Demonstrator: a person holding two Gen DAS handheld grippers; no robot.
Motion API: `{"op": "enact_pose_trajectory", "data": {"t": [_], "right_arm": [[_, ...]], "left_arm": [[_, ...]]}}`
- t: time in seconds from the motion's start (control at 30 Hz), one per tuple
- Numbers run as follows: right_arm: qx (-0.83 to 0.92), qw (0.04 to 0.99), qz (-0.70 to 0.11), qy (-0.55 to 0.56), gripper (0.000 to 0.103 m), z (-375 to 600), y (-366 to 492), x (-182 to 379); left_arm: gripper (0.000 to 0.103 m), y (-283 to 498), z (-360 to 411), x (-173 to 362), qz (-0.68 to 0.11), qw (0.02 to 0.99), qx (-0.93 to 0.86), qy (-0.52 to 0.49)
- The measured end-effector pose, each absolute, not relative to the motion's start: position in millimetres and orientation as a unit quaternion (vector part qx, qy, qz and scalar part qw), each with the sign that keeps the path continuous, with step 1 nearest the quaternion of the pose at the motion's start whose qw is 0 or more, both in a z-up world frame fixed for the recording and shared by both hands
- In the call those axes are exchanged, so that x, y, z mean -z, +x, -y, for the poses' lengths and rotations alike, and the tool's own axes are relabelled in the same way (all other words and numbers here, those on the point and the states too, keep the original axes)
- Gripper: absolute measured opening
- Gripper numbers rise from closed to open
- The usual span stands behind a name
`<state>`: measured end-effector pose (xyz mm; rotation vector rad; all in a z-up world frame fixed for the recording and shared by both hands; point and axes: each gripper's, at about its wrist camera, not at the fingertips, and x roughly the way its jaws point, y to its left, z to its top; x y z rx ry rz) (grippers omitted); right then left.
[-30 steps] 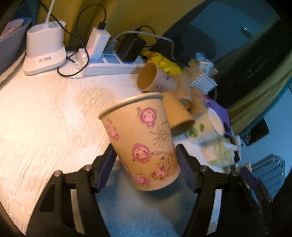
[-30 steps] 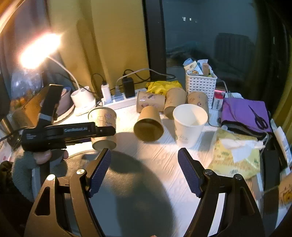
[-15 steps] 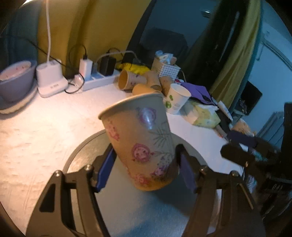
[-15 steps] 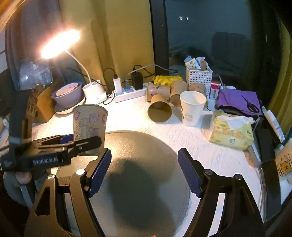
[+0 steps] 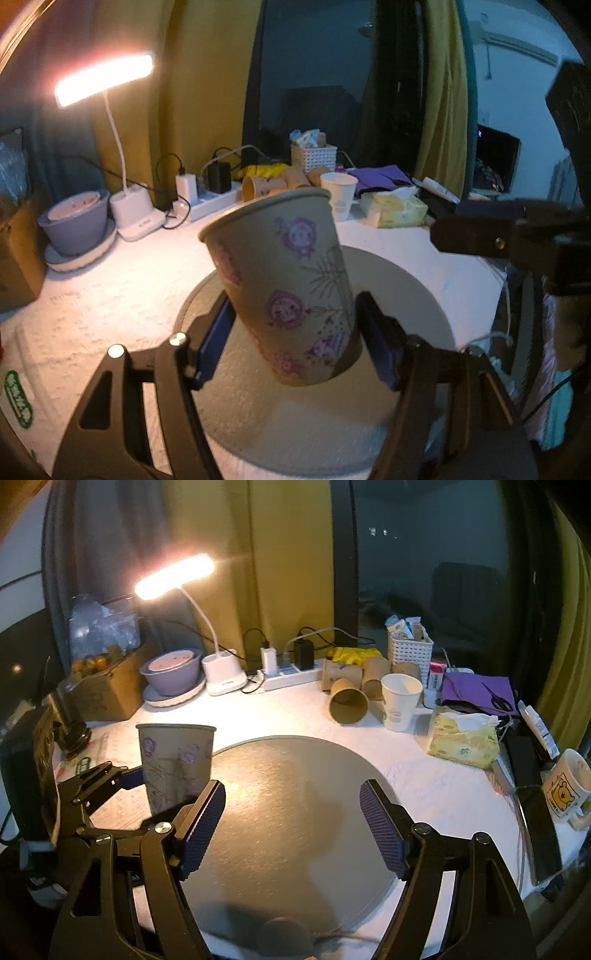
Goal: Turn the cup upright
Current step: 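Lift the cup with the left gripper and carry it over the grey mat, then close the right gripper on the cup body while the left gripper holds it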
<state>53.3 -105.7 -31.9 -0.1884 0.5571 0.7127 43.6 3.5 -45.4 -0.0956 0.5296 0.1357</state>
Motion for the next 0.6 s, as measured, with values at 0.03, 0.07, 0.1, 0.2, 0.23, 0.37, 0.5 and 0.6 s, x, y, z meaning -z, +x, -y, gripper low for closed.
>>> {"op": "enact_pose_trajectory", "data": {"t": [0.03,0.07,0.1,0.2,0.23,0.37,0.5,0.6], "right_arm": [[-0.347,0.894,-0.269,-0.092,0.078,105,48,32],[-0.35,0.892,-0.27,-0.094,0.078,103,43,33],[-0.357,0.889,-0.271,-0.094,0.078,103,38,34],[-0.384,0.876,-0.278,-0.089,0.078,102,24,37],[-0.395,0.87,-0.281,-0.087,0.078,103,20,39],[-0.433,0.848,-0.298,-0.07,0.078,106,9,44],[-0.458,0.83,-0.311,-0.066,0.078,104,2,49],[-0.469,0.821,-0.32,-0.062,0.078,103,1,52]], "left_arm": [[0.068,42,-3,47,-0.262,0.962,-0.064,-0.047],[0.068,39,-3,48,-0.262,0.962,-0.06,-0.048],[0.068,36,-2,49,-0.26,0.963,-0.059,-0.048],[0.068,24,4,49,-0.239,0.969,-0.028,-0.049],[0.068,21,8,49,-0.232,0.972,-0.02,-0.044],[0.068,11,26,51,-0.218,0.976,0.012,-0.018],[0.068,5,40,55,-0.212,0.976,0.037,-0.009],[0.068,-2,51,56,-0.199,0.978,0.054,0.01]]}}
